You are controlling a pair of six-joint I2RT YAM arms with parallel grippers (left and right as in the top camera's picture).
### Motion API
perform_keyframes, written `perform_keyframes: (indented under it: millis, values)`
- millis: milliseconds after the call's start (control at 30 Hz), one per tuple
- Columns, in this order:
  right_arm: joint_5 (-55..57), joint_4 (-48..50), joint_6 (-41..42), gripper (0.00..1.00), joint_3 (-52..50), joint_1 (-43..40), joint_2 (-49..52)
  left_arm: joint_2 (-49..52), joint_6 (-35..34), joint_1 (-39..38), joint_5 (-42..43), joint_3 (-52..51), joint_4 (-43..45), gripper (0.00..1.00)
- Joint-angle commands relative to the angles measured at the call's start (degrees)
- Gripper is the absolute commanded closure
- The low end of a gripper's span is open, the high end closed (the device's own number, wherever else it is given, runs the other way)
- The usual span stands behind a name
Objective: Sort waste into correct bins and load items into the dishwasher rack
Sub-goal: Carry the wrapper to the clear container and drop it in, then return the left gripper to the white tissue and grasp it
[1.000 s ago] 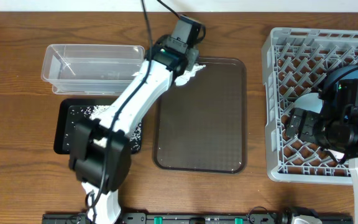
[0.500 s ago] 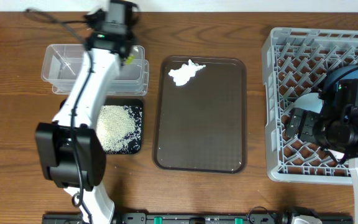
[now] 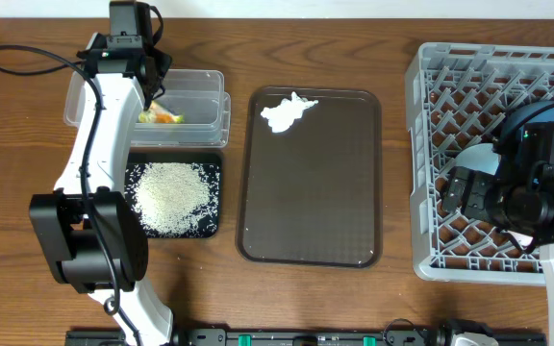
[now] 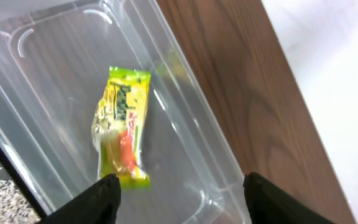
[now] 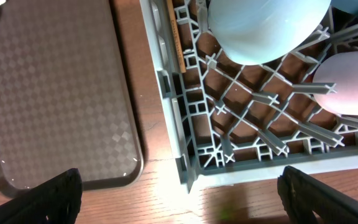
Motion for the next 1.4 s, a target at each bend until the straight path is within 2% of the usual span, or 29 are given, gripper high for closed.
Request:
perform_keyframes:
  millis: [0,100,233,400,467,500,567,633,900,1367]
  values:
    - [0.59,0.00,0.61,0.01,-0.04,0.59,-0.28,-0.61,1.62,-0.09,4.22,-0.09,-0.55,0.33]
    - [0.59,0.00,0.63,0.01,-0.04,0.59,-0.28,-1.20,7.76,-0.28,12.39,-0.09,0.63,0.35]
    - [0.59,0.00,0.61,0.01,-0.04,0.59,-0.28,-2.45,20.50,-2.51,21.46,-0.09,2.43,0.38]
    - [0.59,0.00,0.63,0.01,-0.04,0.59,-0.28,-3.34,40.00,-9.81,24.02,-0.09,2.73,0.37]
    - [0.59,0.00,0.63,0.01,-0.04,0.59,-0.28,-2.75,47.56,-13.57,23.37,-0.09,3.13,0.28]
    - [0.59,0.00,0.61,0.01,-0.04,0.59,-0.28,-2.40,48.57,-15.28,21.31,-0.09,3.37,0.23]
    - [0.59,0.00,0.63,0.01,-0.04,0.59,-0.28,-1.38,48.59,-18.71,14.49,-0.09,4.46,0.23]
    - [0.59,0.00,0.63,0.01,-0.04,0.59,-0.28,-0.11,48.61,-21.09,11.96,-0.09,5.90,0.22]
    - [0.59,0.00,0.63,0.01,-0.04,0.59,-0.28,8.35,51.63,-25.90,11.96,-0.09,11.85,0.20]
    - [0.59,0.00,0.61,0.01,-0.04,0.59,-0.28,18.16,53.37,-25.97,8.52,-0.09,14.84,0.20]
